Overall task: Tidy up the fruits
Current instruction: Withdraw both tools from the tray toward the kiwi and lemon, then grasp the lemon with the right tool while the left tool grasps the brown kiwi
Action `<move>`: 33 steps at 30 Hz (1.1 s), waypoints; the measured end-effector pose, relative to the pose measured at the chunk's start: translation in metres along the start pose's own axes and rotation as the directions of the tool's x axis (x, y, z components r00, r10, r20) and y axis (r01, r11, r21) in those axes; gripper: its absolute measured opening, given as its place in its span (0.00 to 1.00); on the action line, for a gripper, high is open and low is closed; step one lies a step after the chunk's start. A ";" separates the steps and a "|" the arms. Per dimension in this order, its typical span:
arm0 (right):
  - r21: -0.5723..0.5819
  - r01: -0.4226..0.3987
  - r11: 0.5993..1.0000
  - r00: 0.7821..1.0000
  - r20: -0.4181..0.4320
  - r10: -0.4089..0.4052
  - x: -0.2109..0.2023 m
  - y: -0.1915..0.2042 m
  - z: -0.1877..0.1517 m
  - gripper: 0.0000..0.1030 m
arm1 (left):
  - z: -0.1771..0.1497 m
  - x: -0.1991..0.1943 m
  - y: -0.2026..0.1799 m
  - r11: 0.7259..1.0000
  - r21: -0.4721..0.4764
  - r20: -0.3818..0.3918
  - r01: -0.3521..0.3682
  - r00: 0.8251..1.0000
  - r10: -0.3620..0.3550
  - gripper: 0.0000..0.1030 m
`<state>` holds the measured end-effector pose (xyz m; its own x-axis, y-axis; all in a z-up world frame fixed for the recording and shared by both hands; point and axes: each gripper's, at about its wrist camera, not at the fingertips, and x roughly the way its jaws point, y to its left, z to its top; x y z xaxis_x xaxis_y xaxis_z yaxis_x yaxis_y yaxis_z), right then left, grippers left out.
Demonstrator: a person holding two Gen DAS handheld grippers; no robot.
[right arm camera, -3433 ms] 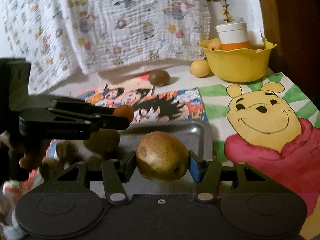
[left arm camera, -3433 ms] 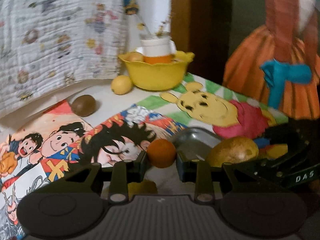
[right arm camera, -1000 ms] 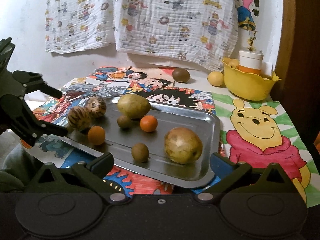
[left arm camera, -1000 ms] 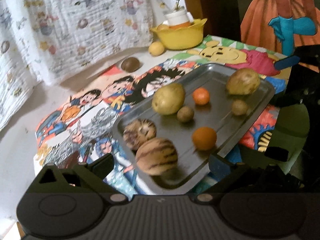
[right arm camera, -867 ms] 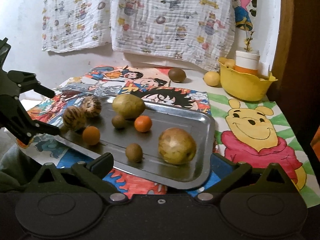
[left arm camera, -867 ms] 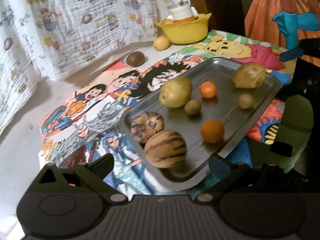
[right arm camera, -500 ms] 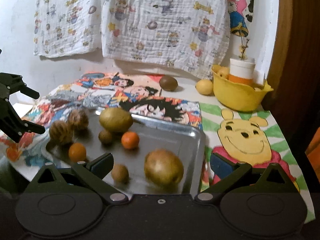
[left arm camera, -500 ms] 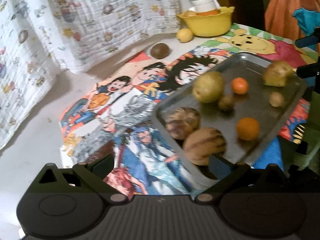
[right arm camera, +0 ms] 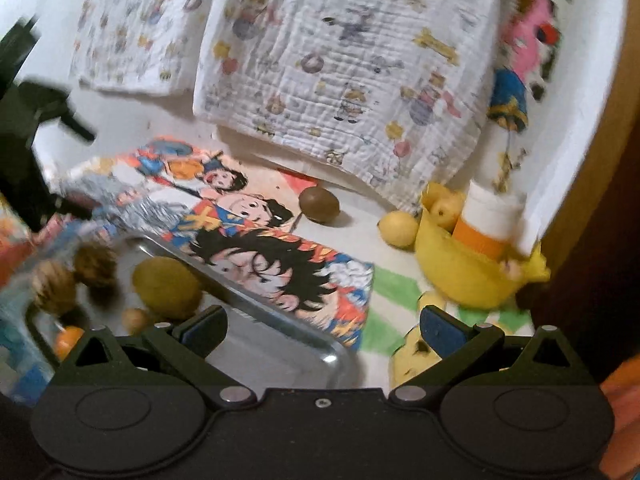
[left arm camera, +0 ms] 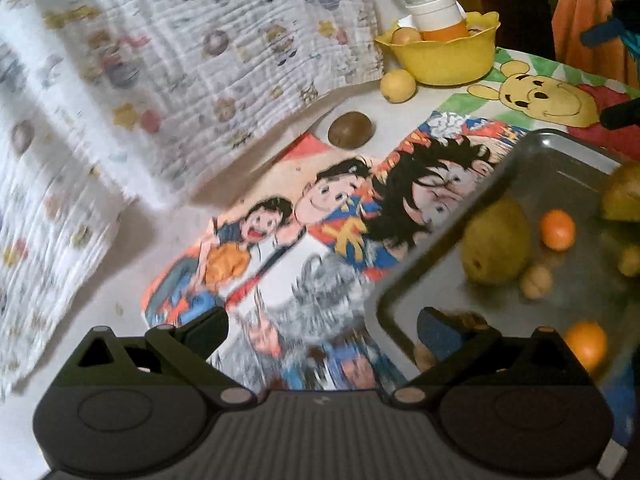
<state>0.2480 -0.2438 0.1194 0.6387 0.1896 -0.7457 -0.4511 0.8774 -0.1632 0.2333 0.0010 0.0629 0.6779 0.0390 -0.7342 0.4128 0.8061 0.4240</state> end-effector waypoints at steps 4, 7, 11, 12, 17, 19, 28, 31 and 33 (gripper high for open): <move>-0.157 0.046 0.986 0.999 -0.022 -0.050 0.023 -0.006 0.016 0.99 | 0.027 0.029 0.005 1.000 0.027 0.026 0.003 1.000 -0.003 1.00; -0.259 0.060 0.964 0.996 -0.050 -0.076 0.043 -0.009 0.025 0.99 | 0.043 0.052 0.007 0.999 0.052 0.062 0.016 0.998 -0.019 1.00; -0.454 0.051 0.890 0.993 -0.074 -0.095 0.072 -0.005 0.037 0.99 | 0.063 0.086 0.005 0.996 0.091 0.133 0.016 0.991 -0.028 1.00; -0.498 0.048 0.866 0.992 -0.079 -0.100 0.079 -0.003 0.040 0.99 | 0.068 0.094 0.006 0.996 0.090 0.151 0.018 0.988 -0.031 1.00; -0.642 -0.060 0.764 0.988 -0.146 -0.045 0.122 -0.004 0.061 0.99 | 0.086 0.131 0.021 0.996 0.053 0.249 0.069 0.965 -0.080 1.00; -0.685 -0.104 0.721 0.979 -0.197 -0.046 0.144 -0.005 0.070 0.99 | 0.091 0.145 0.029 0.995 0.036 0.298 0.096 0.949 -0.103 1.00; -0.770 -0.215 0.600 0.927 -0.355 -0.124 0.245 -0.017 0.114 0.99 | 0.111 0.198 0.024 0.975 0.139 0.360 0.174 0.908 -0.213 1.00; -0.792 -0.247 0.559 0.906 -0.393 -0.156 0.272 -0.016 0.121 0.99 | 0.115 0.215 0.026 0.976 0.101 0.355 0.194 0.909 -0.218 0.99; -0.797 -0.269 0.541 0.895 -0.414 -0.165 0.285 -0.015 0.124 0.98 | 0.118 0.225 0.029 0.973 0.075 0.354 0.219 0.906 -0.232 0.99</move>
<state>0.5141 -0.1485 -0.0104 0.3880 -0.1578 -0.9081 -0.9125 0.0730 -0.4025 0.4695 -0.0361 -0.0272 0.7340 -0.3606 -0.5755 0.5959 0.7484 0.2911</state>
